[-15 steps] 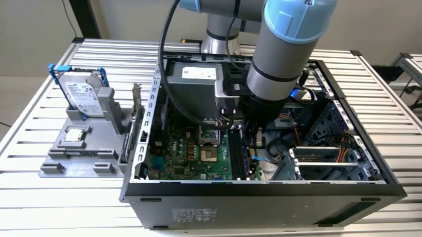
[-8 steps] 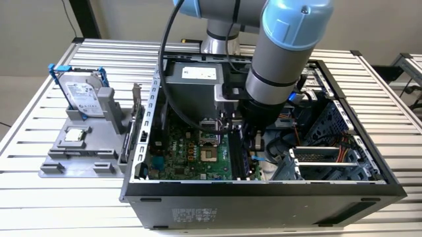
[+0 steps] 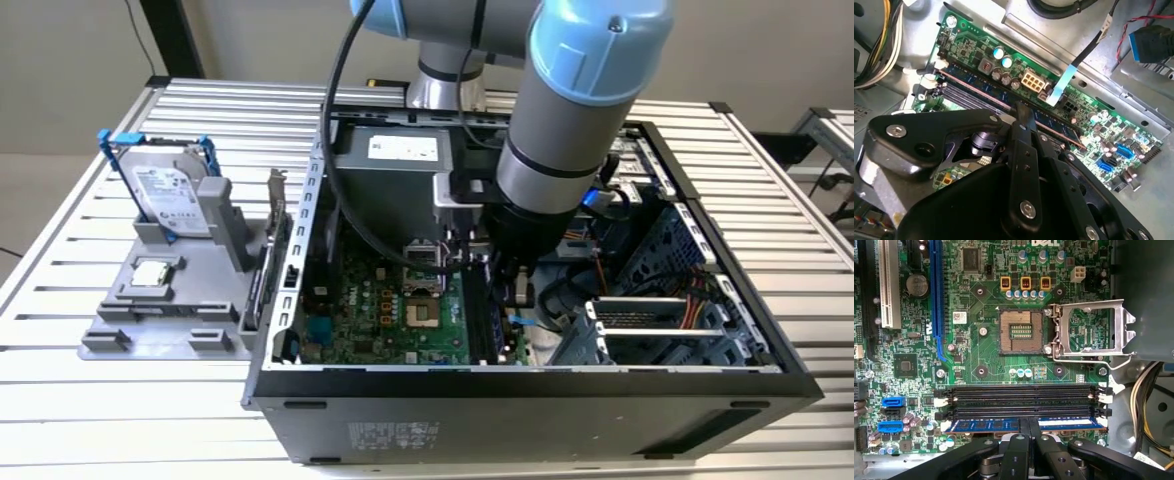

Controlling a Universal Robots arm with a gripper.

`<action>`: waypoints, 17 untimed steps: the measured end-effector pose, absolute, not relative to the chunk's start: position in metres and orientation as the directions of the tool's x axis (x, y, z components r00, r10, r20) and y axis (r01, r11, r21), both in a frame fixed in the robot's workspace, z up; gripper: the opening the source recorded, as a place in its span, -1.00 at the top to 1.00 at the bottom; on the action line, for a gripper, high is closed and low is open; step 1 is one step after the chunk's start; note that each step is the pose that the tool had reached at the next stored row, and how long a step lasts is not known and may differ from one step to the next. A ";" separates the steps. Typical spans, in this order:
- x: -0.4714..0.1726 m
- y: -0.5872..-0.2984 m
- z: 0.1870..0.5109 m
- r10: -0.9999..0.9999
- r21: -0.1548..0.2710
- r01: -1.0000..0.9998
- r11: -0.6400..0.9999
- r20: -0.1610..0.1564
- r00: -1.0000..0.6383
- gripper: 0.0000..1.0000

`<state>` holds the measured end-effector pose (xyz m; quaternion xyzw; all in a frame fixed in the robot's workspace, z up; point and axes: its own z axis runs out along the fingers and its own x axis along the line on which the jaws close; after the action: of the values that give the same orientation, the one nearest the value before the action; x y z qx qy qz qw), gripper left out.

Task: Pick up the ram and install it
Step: 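Press down the ram until it locks into place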

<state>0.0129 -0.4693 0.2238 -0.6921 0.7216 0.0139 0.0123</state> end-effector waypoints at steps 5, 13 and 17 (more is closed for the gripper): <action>0.013 -0.470 0.241 -0.999 0.004 -0.999 0.042 -0.034 -0.042 1.00; 0.013 -0.470 0.253 -0.999 0.007 -0.999 0.041 -0.034 -0.041 1.00; 0.013 -0.470 0.261 -0.999 0.007 -0.999 0.041 -0.034 -0.041 1.00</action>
<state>0.0129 -0.4696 0.2606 -0.6923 0.7214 0.0142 0.0100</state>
